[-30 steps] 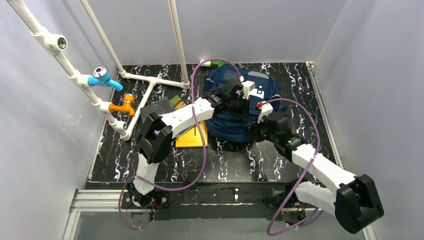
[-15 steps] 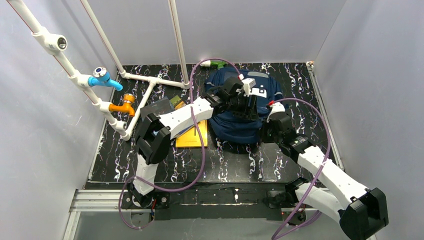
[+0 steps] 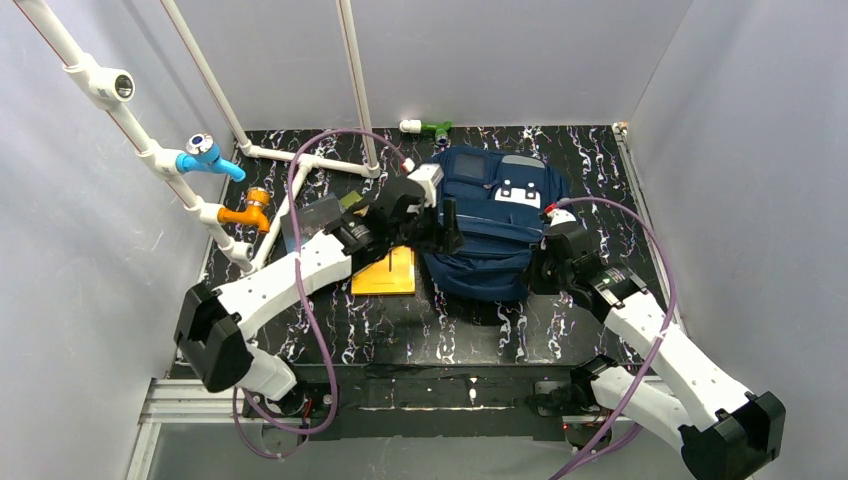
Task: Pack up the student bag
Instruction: Unzip the student bag at the center of the board.
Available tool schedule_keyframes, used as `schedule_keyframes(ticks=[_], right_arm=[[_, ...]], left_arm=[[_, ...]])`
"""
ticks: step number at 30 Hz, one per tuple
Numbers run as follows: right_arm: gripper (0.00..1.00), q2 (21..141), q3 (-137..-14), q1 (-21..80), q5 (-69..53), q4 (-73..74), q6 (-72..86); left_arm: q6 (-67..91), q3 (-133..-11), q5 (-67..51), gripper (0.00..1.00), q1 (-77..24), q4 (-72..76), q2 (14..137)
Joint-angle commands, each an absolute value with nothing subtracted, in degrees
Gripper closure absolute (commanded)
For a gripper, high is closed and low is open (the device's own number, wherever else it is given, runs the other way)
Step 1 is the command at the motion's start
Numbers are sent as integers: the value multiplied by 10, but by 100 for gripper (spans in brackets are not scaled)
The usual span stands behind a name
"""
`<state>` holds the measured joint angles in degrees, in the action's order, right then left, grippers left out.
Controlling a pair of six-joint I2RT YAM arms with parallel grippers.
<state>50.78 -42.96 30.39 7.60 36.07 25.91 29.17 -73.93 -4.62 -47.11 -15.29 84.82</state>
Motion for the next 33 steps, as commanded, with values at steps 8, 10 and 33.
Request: schedule_keyframes(ticks=[8,10,33], right_arm=[[99,527,-516,305,86,454,257],[99,542,-527,305,87,487,242],[99,706,-598,417,-83,298,366]], left_arm=[[508,-533,-44,28,-463,27,864],[501,-583,-69,55,-465,37,927],[494,-585,-18,100,-495,166,927]])
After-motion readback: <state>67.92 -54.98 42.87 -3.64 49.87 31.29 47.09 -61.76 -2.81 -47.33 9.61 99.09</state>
